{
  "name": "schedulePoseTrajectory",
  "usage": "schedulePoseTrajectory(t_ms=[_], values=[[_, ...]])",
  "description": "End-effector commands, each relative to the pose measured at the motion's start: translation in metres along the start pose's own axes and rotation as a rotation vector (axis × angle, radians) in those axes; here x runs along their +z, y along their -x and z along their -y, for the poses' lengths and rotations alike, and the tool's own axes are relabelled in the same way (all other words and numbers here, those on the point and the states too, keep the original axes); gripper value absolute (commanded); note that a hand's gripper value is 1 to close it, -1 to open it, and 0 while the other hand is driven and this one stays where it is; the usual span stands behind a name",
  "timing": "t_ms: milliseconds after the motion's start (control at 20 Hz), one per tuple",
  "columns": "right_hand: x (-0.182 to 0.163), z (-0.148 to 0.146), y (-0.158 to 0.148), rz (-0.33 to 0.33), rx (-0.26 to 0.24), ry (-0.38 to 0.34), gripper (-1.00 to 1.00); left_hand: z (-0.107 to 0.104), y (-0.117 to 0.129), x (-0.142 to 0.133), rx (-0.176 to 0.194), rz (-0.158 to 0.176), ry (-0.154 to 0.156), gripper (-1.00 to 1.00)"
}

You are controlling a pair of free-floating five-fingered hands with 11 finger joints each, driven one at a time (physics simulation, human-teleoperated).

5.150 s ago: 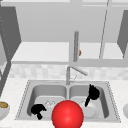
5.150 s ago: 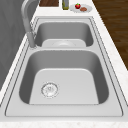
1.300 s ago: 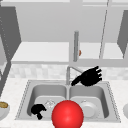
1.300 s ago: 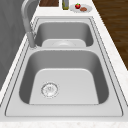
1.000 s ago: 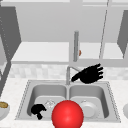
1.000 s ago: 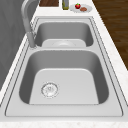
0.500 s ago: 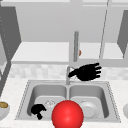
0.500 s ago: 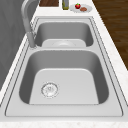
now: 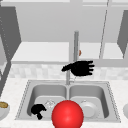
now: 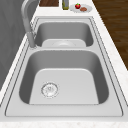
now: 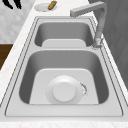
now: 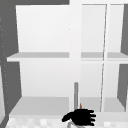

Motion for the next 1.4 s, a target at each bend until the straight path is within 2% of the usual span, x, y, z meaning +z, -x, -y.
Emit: schedulePoseTrajectory(t_ms=[0,200,500,1050,1350], values=[[0.000,-0.005,-0.020,-0.008,-0.096,-0.007,-1.00,0.000,0.000,0.000,0.000,0.000,0.000,0.00],[-0.001,-0.011,-0.038,-0.038,-0.117,-0.014,-1.00,0.000,0.000,0.000,0.000,0.000,0.000,0.00],[-0.029,-0.040,-0.063,-0.103,-0.139,-0.069,-1.00,0.000,0.000,0.000,0.000,0.000,0.000,0.00],[-0.079,-0.083,-0.107,-0.171,-0.290,-0.192,-1.00,0.000,0.000,0.000,0.000,0.000,0.000,0.00],[-0.100,-0.085,-0.126,-0.179,-0.308,-0.223,-1.00,0.000,0.000,0.000,0.000,0.000,0.000,0.00]])
